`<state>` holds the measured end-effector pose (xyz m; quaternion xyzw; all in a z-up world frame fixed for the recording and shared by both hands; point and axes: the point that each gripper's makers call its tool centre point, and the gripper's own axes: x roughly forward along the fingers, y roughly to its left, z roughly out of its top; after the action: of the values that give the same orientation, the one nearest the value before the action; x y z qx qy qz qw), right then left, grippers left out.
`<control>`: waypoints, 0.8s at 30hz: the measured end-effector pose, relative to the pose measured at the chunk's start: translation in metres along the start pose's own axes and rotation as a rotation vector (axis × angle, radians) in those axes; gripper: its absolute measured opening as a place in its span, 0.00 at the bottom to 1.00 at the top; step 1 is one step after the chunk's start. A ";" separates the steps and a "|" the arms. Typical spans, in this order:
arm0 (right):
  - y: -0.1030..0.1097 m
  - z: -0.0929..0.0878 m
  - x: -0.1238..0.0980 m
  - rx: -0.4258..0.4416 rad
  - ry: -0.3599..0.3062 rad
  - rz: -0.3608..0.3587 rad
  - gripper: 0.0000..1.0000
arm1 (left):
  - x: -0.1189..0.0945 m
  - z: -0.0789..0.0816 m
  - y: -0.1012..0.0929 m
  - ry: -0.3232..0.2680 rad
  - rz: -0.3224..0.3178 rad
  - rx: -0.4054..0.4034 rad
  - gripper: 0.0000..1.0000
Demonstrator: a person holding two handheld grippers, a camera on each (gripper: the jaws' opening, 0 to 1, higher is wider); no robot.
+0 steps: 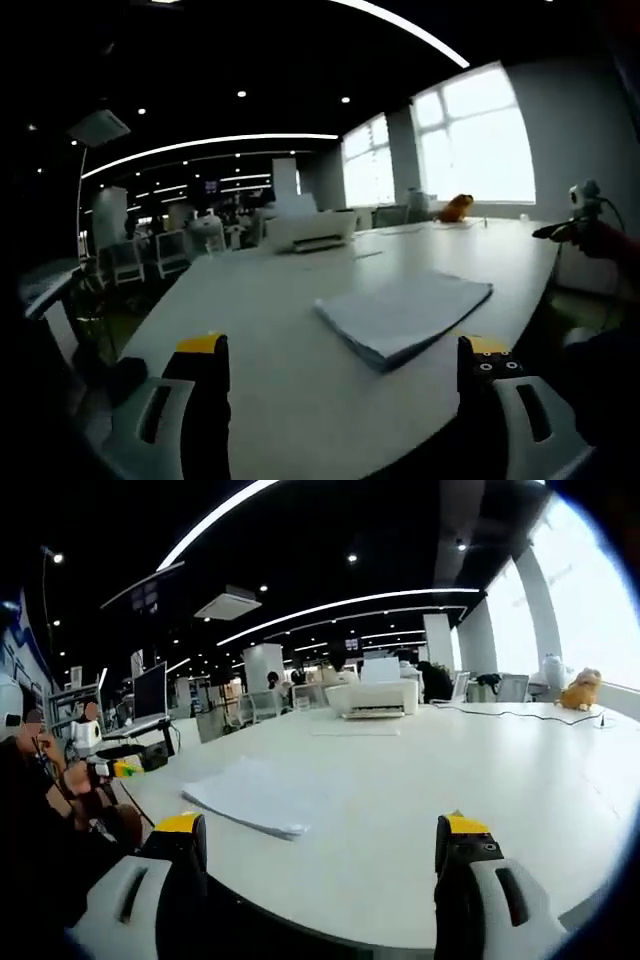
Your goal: Organize the stack of printing papers by aligning and flattening the scattered papers on the table
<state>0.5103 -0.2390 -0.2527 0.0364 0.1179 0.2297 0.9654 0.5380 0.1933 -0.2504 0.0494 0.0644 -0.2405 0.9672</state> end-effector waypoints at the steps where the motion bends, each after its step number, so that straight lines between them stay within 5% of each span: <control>1: 0.001 0.001 -0.001 -0.004 0.003 -0.003 0.90 | -0.003 0.002 0.001 -0.002 0.001 -0.004 0.97; 12: 0.016 0.013 -0.016 -0.053 0.034 0.001 0.90 | -0.027 0.006 0.002 0.055 -0.004 -0.015 0.97; 17: 0.035 0.021 -0.020 0.070 0.019 0.090 0.90 | -0.032 0.006 -0.002 0.081 -0.034 -0.053 0.97; 24: 0.040 0.028 -0.024 0.093 0.005 0.110 0.90 | -0.041 0.014 -0.009 0.086 -0.074 -0.094 0.97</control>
<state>0.4790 -0.2147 -0.2159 0.0869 0.1288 0.2768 0.9483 0.4997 0.2025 -0.2308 0.0120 0.1190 -0.2704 0.9553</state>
